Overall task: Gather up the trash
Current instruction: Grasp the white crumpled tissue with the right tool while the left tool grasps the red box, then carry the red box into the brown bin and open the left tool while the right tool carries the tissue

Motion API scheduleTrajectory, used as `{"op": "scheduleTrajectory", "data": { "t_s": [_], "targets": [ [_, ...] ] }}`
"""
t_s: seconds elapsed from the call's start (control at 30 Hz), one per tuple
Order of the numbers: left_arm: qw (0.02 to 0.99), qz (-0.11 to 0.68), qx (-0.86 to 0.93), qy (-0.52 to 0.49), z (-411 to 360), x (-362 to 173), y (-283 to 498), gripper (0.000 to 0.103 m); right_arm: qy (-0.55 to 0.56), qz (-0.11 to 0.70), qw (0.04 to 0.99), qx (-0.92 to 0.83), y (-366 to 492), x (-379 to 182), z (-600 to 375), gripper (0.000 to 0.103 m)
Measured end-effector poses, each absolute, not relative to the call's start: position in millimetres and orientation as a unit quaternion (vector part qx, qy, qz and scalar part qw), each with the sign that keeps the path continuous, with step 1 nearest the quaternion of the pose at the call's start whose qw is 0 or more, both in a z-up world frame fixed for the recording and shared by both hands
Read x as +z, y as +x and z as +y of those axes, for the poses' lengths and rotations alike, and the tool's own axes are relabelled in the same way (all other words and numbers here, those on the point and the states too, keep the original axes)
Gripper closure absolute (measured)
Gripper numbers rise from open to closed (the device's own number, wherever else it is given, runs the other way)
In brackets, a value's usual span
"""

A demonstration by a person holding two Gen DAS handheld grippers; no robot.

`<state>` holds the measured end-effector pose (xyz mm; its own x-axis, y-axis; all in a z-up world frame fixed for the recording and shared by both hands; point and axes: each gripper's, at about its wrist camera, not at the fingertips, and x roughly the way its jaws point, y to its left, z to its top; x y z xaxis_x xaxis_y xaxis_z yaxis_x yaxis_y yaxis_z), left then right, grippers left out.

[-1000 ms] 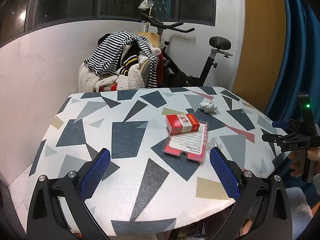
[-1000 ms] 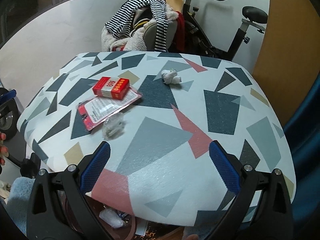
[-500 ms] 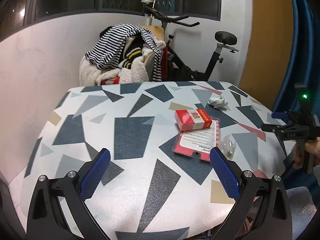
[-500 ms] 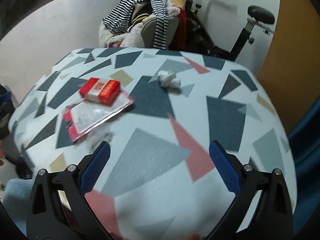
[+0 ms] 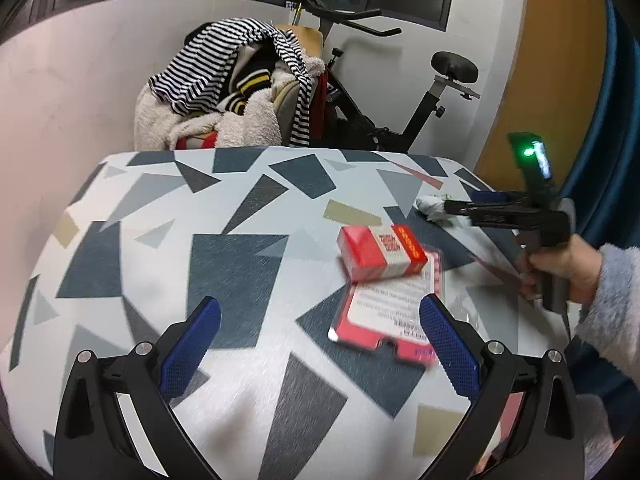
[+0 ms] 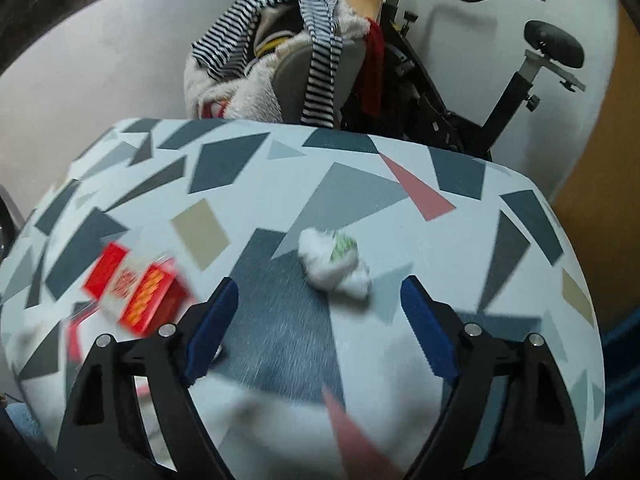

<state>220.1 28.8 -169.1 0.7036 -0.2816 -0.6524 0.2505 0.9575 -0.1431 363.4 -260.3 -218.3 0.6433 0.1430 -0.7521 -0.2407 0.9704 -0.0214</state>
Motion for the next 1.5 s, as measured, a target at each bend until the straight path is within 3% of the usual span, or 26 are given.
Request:
{"op": "scheduleTrajectory", "data": {
  "t_s": [0.17, 0.2, 0.23, 0.27, 0.37, 0.7, 1.0, 1.03, 1.5],
  "targets": [
    [0.913, 0.372, -0.164, -0.016, 10.0, -174.3, 246.4, 0.006, -0.056, 0.434, 0.895, 0.089, 392.0, -234.6, -257.6, 0.023],
    [0.909, 0.381, -0.168, -0.015, 3.3, -177.0, 253.3, 0.006, -0.055, 0.439, 0.892, 0.091, 395.2, -237.1, -257.7, 0.027],
    [0.905, 0.389, -0.171, -0.013, -3.9, -180.2, 260.5, 0.006, -0.058, 0.451, 0.886, 0.096, 398.1, -240.4, -257.7, 0.046],
    [0.9, 0.398, -0.176, -0.011, -11.7, -183.5, 267.6, 0.006, -0.058, 0.449, 0.886, 0.1, 396.6, -239.1, -258.9, 0.053],
    [0.896, 0.407, -0.179, 0.003, -31.9, -189.6, 281.3, 0.006, -0.047, 0.439, 0.889, 0.117, 385.6, -233.7, -264.3, 0.057],
    [0.876, 0.461, -0.134, 0.055, -97.4, -216.7, 339.4, 0.006, 0.011, 0.381, 0.918, 0.111, 297.4, -214.7, -301.6, 0.057],
    [0.861, 0.496, -0.09, 0.071, -106.0, -233.6, 361.8, 0.006, 0.041, 0.36, 0.925, 0.119, 243.9, -204.5, -321.0, 0.057],
    [0.861, 0.496, -0.09, 0.074, -105.6, -233.5, 360.7, 0.013, 0.043, 0.36, 0.924, 0.119, 241.9, -204.1, -321.4, 0.057],
    [0.898, 0.421, -0.097, 0.088, -85.1, -172.0, 287.8, 0.014, 0.04, 0.339, 0.93, 0.138, 196.7, -174.9, -307.8, 0.057]
  ]
}}
